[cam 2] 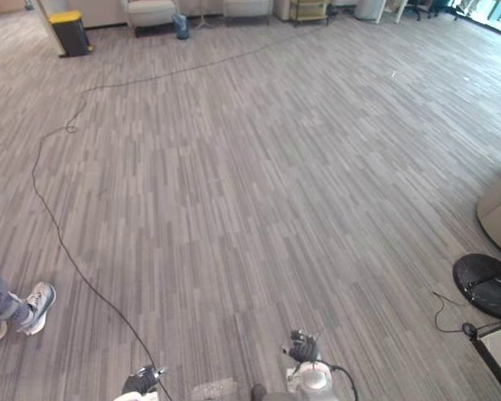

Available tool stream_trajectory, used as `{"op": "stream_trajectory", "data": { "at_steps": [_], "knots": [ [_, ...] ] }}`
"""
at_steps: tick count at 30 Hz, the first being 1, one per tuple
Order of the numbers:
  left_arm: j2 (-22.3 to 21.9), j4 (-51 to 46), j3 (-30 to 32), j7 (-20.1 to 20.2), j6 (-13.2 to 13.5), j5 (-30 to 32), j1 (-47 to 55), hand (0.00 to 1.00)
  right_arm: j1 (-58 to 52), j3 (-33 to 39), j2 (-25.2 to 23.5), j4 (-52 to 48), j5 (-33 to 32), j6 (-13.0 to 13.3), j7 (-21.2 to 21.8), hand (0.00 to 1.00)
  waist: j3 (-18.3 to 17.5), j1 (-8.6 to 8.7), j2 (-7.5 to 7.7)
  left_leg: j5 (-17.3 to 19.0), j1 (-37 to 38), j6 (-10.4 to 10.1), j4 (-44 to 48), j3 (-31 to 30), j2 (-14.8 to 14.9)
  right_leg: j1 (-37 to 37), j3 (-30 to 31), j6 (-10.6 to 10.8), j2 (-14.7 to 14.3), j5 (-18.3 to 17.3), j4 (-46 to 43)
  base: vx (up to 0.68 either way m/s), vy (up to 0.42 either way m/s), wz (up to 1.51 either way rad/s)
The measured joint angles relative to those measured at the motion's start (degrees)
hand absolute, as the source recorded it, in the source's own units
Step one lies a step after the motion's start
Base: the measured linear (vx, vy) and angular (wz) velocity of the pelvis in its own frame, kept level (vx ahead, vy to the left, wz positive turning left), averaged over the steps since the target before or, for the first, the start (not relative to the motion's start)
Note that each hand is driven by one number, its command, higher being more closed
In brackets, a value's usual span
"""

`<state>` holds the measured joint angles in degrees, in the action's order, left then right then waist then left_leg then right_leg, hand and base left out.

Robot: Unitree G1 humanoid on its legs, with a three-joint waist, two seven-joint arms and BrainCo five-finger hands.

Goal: Pick up cushions and gather them together orderly.

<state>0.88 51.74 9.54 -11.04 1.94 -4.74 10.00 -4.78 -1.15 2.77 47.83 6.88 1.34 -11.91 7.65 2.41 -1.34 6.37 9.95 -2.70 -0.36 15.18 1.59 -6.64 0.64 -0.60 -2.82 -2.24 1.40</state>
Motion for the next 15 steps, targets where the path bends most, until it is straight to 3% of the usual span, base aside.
{"op": "stream_trajectory", "data": {
  "at_steps": [6, 15],
  "knots": [
    [-0.1, 1.3, 0.8, 0.0, 0.0, 1.3, -0.4, 0.0, -0.1, 3.6, -0.4, 4.5, -0.6, -0.4, -0.4, 0.0, -0.8, -0.11, 0.62, -0.8, 0.1, 0.0, -1.2, -1.6, 0.0, -0.9, -2.2, -0.2, 0.0, 0.1, 1.2, 0.0, -0.027, 0.17],
    [0.1, 3.6, 0.5, 1.5, -0.1, 1.2, -2.5, 0.0, 0.2, 12.4, -1.7, 8.3, -10.8, -1.4, 0.1, 0.0, -1.1, -1.42, 1.24, -2.4, 0.0, -0.2, -4.6, -5.1, -0.4, -1.6, -6.3, 0.2, 0.1, -0.1, 2.9, 0.04, -0.021, 0.2]
  ]
}}
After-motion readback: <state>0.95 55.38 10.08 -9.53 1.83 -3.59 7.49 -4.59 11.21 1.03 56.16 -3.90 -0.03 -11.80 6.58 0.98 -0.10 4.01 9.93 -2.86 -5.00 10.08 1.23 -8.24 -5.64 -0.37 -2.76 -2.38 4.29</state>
